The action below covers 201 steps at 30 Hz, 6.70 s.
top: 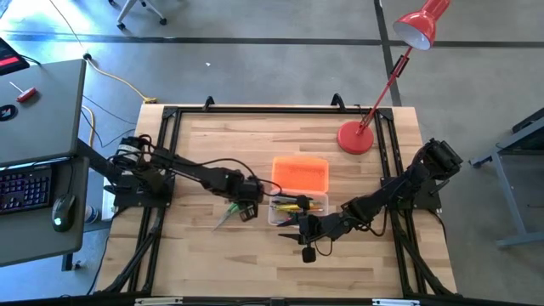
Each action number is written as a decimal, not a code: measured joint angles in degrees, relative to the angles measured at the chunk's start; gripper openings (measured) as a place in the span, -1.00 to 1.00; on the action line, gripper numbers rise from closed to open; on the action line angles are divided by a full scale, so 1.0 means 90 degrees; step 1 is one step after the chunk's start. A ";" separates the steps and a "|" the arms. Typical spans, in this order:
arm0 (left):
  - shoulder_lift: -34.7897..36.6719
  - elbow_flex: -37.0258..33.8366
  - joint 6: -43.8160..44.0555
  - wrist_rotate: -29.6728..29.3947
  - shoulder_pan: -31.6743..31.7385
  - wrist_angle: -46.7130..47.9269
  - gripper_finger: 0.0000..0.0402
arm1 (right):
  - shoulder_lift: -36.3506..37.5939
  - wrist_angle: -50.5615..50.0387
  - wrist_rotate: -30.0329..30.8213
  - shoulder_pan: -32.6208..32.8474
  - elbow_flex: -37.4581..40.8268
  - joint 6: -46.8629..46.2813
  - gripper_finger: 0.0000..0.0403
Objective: Pick & place school supplies into a supply box
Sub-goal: Put the green scissors into the supply box, then close the supply box
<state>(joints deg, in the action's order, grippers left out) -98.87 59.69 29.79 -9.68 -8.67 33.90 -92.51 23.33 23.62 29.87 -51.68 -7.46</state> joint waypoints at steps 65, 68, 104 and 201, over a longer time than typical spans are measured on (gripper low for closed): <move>-0.0598 0.0973 0.0223 -0.0413 -0.0497 0.1007 -0.38 | 0.0000 -0.0044 -0.0002 0.0002 0.0000 -0.0005 -0.53; -0.0670 0.0910 0.0225 -0.0418 -0.0497 0.1116 -0.38 | 0.0000 -0.0047 -0.0002 0.0002 0.0000 -0.0005 -0.53; -0.0930 0.1276 0.0388 -0.0318 -0.0873 0.0662 -0.84 | 0.0950 -0.0615 -0.0666 0.0150 0.0002 -0.0897 -0.53; -0.2034 0.5750 -0.3541 0.0042 0.0289 0.0987 -0.33 | 0.2637 -0.5132 0.4349 0.2950 -0.0002 -0.3458 -0.53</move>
<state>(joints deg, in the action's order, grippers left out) -117.17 111.44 -2.08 -9.30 -6.07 42.78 -68.77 -22.85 62.76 56.42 -51.70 -38.59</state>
